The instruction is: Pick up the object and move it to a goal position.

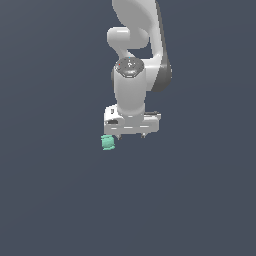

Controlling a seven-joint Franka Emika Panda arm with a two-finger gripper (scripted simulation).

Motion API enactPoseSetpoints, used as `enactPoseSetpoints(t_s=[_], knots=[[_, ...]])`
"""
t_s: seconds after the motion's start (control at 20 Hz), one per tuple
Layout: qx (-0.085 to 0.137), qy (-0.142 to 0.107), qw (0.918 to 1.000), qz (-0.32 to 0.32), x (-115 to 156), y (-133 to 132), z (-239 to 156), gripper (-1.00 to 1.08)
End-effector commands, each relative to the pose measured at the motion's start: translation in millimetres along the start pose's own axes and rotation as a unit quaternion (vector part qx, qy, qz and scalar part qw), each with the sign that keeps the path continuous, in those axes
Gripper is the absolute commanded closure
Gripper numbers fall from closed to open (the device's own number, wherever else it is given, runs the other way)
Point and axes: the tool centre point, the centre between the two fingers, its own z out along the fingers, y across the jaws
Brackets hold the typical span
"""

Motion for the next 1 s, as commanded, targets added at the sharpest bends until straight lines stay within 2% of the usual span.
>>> enactPoseSetpoints(t_s=[0.0, 0.4, 0.95], knots=[[0.0, -0.001, 1.0, -0.001, -1, 1, 1, -0.92], [-0.004, -0.001, 0.9999, -0.016, -10, 25, 16, -0.92], [-0.013, -0.006, 0.9979, -0.062, -48, 92, 59, -0.92]])
